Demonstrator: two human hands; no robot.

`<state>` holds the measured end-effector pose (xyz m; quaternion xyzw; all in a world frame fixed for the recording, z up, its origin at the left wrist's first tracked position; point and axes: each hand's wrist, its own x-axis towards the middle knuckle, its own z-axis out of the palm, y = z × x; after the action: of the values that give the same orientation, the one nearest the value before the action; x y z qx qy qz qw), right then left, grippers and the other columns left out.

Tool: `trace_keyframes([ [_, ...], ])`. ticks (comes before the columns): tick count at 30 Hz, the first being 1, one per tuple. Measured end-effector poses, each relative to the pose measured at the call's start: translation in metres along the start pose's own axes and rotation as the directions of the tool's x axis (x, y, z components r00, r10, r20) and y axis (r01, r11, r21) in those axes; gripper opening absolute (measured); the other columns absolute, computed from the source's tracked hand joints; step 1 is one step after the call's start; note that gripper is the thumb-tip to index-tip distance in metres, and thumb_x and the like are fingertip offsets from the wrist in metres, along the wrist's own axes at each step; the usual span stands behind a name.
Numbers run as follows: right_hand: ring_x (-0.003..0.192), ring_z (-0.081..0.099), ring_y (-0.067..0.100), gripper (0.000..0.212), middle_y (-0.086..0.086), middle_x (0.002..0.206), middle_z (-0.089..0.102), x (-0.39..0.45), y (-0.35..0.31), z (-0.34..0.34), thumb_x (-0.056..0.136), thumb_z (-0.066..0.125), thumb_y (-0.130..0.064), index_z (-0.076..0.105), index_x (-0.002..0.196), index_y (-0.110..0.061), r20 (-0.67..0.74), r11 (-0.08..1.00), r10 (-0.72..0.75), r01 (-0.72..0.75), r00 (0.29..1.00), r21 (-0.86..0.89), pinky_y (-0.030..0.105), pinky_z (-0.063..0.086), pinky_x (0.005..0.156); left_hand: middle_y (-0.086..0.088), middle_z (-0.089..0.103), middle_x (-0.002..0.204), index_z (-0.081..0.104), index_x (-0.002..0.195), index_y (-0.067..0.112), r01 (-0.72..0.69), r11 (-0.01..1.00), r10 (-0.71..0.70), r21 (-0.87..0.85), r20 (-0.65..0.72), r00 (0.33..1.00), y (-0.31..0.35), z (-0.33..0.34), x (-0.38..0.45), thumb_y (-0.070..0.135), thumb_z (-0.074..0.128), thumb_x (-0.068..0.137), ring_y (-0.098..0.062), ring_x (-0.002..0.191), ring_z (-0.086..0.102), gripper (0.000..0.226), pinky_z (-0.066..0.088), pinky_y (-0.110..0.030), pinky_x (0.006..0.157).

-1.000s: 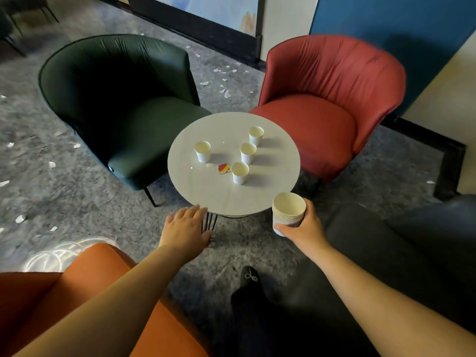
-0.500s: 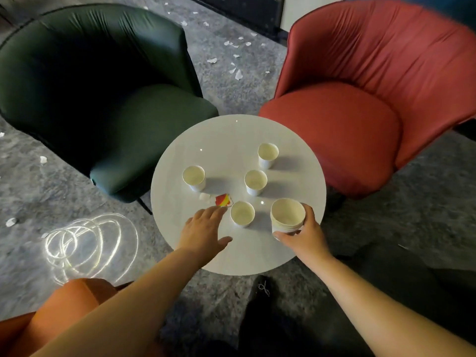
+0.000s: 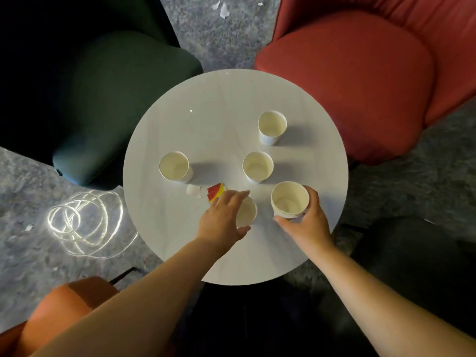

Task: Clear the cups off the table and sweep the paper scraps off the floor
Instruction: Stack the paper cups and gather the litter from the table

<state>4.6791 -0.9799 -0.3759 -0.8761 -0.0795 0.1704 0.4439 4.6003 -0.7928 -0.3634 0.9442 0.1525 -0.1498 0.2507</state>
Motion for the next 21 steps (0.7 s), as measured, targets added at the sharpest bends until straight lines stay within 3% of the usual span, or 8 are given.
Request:
trace_keyframes([
  [2, 0.104, 0.048, 0.005, 0.081, -0.014, 0.115, 0.049, 0.002, -0.002, 0.004, 0.061, 0.090, -0.020, 0.044, 0.127, -0.017, -0.015, 1.000, 0.015, -0.015, 1.000, 0.006, 0.019, 0.041, 0.082, 0.006, 0.038, 0.142, 0.034, 0.145, 0.031, 0.024, 0.997, -0.029, -0.074, -0.071, 0.997, -0.003, -0.010, 0.000, 0.040, 0.077, 0.076, -0.018, 0.130, 0.041, 0.082, 0.048, -0.037, 0.092],
  [5, 0.101, 0.048, 0.004, 0.079, -0.016, 0.112, 0.049, 0.008, -0.006, 0.008, 0.060, 0.090, -0.021, 0.046, 0.126, -0.015, -0.039, 1.000, 0.006, -0.006, 0.999, 0.002, 0.019, 0.041, 0.080, 0.003, 0.048, 0.132, 0.044, 0.139, 0.025, 0.008, 0.978, -0.072, -0.210, -0.297, 0.952, -0.002, -0.034, 0.003, 0.036, 0.082, 0.071, -0.020, 0.114, 0.052, 0.080, 0.044, -0.028, 0.079],
  [8, 0.099, 0.048, 0.001, 0.077, -0.018, 0.111, 0.049, 0.013, -0.007, 0.011, 0.062, 0.089, -0.023, 0.046, 0.125, -0.016, -0.071, 1.000, 0.007, -0.006, 0.997, 0.012, 0.014, 0.040, 0.077, 0.003, 0.051, 0.128, 0.046, 0.137, 0.021, -0.067, 0.953, -0.077, -0.294, -0.454, 0.888, 0.007, -0.058, 0.012, 0.033, 0.085, 0.068, -0.012, 0.111, 0.050, 0.080, 0.039, -0.019, 0.081],
  [11, 0.099, 0.049, 0.000, 0.075, -0.020, 0.111, 0.050, 0.017, -0.006, 0.012, 0.064, 0.088, -0.023, 0.045, 0.126, -0.020, -0.080, 0.999, 0.027, -0.024, 0.996, 0.039, 0.016, 0.040, 0.078, 0.005, 0.050, 0.124, 0.047, 0.136, 0.017, -0.170, 0.924, -0.034, -0.342, -0.517, 0.855, 0.021, -0.071, 0.030, 0.031, 0.086, 0.068, -0.003, 0.109, 0.049, 0.080, 0.032, -0.002, 0.087],
  [14, 0.100, 0.049, -0.002, 0.076, -0.020, 0.112, 0.050, 0.019, -0.001, 0.009, 0.063, 0.089, -0.024, 0.046, 0.126, -0.019, -0.095, 0.999, 0.021, -0.018, 0.995, 0.028, 0.009, 0.037, 0.077, 0.010, 0.046, 0.123, 0.047, 0.136, 0.018, -0.211, 0.904, 0.018, -0.372, -0.460, 0.888, 0.034, -0.069, 0.048, 0.029, 0.084, 0.069, 0.005, 0.106, 0.044, 0.078, 0.028, 0.004, 0.086],
  [16, 0.101, 0.047, -0.001, 0.078, -0.016, 0.114, 0.050, 0.019, 0.004, 0.006, 0.061, 0.089, -0.023, 0.047, 0.126, -0.015, -0.119, 1.000, 0.016, -0.015, 0.993, 0.005, 0.006, 0.035, 0.076, 0.010, 0.048, 0.125, 0.048, 0.135, 0.020, -0.212, 0.910, 0.059, -0.357, -0.395, 0.917, 0.037, -0.062, 0.059, 0.030, 0.083, 0.069, 0.000, 0.109, 0.048, 0.076, 0.035, -0.004, 0.087],
  [18, 0.102, 0.046, 0.001, 0.079, -0.012, 0.115, 0.052, 0.020, 0.008, 0.004, 0.061, 0.090, -0.022, 0.048, 0.127, -0.013, -0.134, 1.000, 0.004, -0.007, 0.991, -0.018, 0.006, 0.035, 0.077, 0.003, 0.052, 0.128, 0.049, 0.134, 0.018, -0.202, 0.934, 0.095, -0.296, -0.341, 0.935, 0.035, -0.051, 0.069, 0.029, 0.084, 0.069, -0.014, 0.113, 0.053, 0.075, 0.046, -0.024, 0.089],
  [21, 0.101, 0.047, 0.002, 0.079, -0.008, 0.116, 0.054, 0.022, 0.012, 0.004, 0.060, 0.090, -0.022, 0.048, 0.127, -0.013, -0.143, 1.000, 0.005, -0.007, 0.990, -0.013, 0.006, 0.035, 0.074, -0.002, 0.049, 0.133, 0.047, 0.137, 0.017, -0.172, 0.967, 0.123, -0.186, -0.249, 0.961, 0.027, -0.032, 0.084, 0.032, 0.085, 0.067, -0.025, 0.118, 0.052, 0.080, 0.049, -0.041, 0.091],
])
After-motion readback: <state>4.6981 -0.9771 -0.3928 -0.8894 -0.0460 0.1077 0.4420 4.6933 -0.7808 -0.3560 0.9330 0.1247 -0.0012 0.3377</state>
